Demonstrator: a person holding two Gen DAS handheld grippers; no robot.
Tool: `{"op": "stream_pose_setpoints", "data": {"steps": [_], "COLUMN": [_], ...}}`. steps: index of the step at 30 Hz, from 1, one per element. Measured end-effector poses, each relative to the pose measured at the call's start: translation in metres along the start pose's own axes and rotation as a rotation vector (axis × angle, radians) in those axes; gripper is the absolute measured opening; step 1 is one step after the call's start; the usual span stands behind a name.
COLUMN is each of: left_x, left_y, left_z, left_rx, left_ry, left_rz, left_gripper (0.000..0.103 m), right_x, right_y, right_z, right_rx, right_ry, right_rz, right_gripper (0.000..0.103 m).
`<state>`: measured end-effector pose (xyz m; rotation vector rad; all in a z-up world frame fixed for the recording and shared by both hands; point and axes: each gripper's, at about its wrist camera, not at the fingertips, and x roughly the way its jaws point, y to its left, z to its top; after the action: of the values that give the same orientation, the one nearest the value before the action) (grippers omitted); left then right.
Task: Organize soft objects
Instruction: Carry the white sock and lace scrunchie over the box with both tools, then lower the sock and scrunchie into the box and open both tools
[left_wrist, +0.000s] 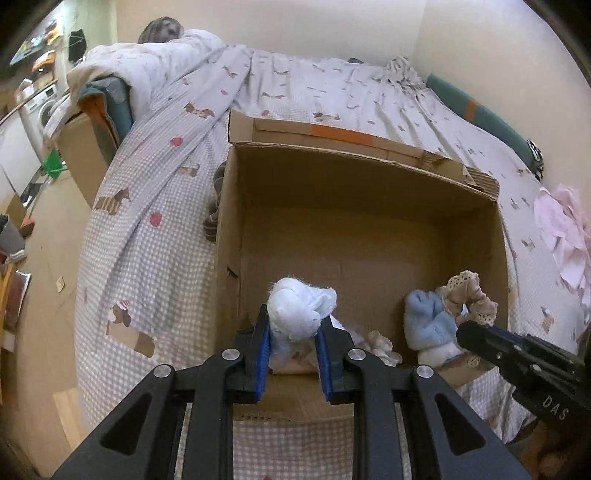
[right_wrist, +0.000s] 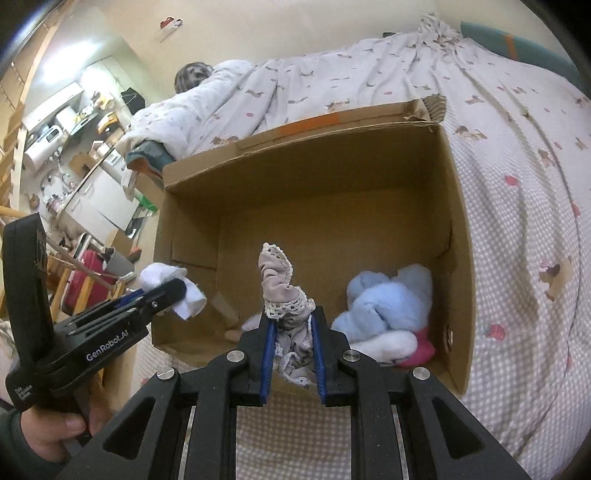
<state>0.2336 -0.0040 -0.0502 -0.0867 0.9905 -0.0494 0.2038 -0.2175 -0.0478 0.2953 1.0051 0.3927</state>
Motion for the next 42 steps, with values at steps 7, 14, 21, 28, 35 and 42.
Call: {"op": "stream_pose_setpoints", "data": {"steps": [7, 14, 21, 28, 35, 42], "left_x": [0.004, -0.003, 0.003, 0.001, -0.014, -0.035], "left_y": [-0.017, -0.026, -0.022, -0.019, -0.021, -0.006], "left_z": [0.001, 0.004, 0.005, 0.003, 0.007, 0.005], "left_rx": [0.073, 0.111, 0.082, 0.049, 0.015, 0.005], "left_ry": [-0.023, -0.083, -0.054, -0.045, -0.089, -0.084], "left_rz": [0.039, 0.093, 0.095, 0.080, 0.007, 0.016], "left_gripper": [0.020, 0.020, 0.027, 0.052, 0.067, 0.067], "right_x": [0.017, 0.022, 0.026, 0.021, 0.014, -0.015], "right_y": [-0.003, 0.001, -0.008, -0.003, -0.010, -0.004], "right_z": [0.004, 0.006, 0.006, 0.007, 0.007, 0.005], "right_rx": [0.010, -0.008, 0.035, 0.005, 0.058, 0.025], "right_ry": [0.041, 0.036, 0.053, 0.021, 0.010, -0.077], "right_rz": [-0.035, -0.057, -0.073, -0.082, -0.066, -0.077], "right_gripper": [0.020, 0.020, 0.020, 0.020, 0.027, 0.095]}}
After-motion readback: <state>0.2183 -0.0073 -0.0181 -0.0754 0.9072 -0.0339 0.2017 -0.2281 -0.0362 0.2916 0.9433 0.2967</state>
